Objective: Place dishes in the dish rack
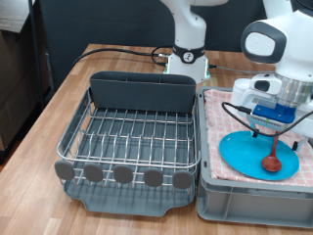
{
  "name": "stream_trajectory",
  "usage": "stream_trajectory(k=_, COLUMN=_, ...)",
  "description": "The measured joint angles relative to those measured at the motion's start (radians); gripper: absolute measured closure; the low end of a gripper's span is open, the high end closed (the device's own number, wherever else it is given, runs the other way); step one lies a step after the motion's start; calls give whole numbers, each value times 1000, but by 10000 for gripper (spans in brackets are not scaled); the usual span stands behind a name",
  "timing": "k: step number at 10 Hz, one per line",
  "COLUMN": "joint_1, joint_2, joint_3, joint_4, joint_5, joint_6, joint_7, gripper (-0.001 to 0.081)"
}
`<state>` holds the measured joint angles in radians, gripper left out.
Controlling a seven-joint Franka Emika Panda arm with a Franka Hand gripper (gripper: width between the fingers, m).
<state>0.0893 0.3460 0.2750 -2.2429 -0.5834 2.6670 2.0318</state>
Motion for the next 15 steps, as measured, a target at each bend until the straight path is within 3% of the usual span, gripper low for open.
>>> stream_trajectory(k=1, joint_1=0, joint_2=4, joint_3=-5, joint_4=0, joint_5=-3, joint_6=9, joint_7=2, gripper=3)
stream_trajectory(k=2, joint_1=1, joint_2=9, joint_3=-8, joint_4=0, joint_5=-6, joint_6=16, joint_7=6, gripper=83)
stream_trajectory(k=3, joint_1=2, joint_2=13, joint_3=-12, joint_4=0, joint_5=-9, joint_6=22, joint_7=13, gripper=271)
stream_trajectory(k=4, joint_1=6, joint_2=16, joint_3=-16, joint_4=0, joint_5=-12, joint_6=25, joint_7=21, gripper=271)
stream_trajectory(k=5, joint_1=10, joint_2=20, joint_3=-20, joint_4=0, joint_5=-17, joint_6=30, joint_7=32, gripper=433)
stream_trajectory(k=6, joint_1=15, joint_2=23, joint_3=-25, joint_4=0, joint_5=-26, joint_6=35, joint_7=44, gripper=433)
stream_trajectory(k=7, joint_1=22, joint_2=23, joint_3=-30, joint_4=0, joint_5=-32, joint_6=36, joint_7=54, gripper=623)
stream_trajectory(k=8, joint_1=26, joint_2=23, joint_3=-30, joint_4=1, joint_5=-32, joint_6=36, joint_7=56, gripper=727)
stream_trajectory(k=12, joint_1=21, joint_2=12, joint_3=-16, joint_4=16, joint_5=-16, joint_6=14, joint_7=32, gripper=727)
stream_trajectory(k=15, joint_1=5, joint_2=-27, joint_3=7, joint_4=21, joint_5=47, joint_6=-37, joint_7=-33, gripper=727)
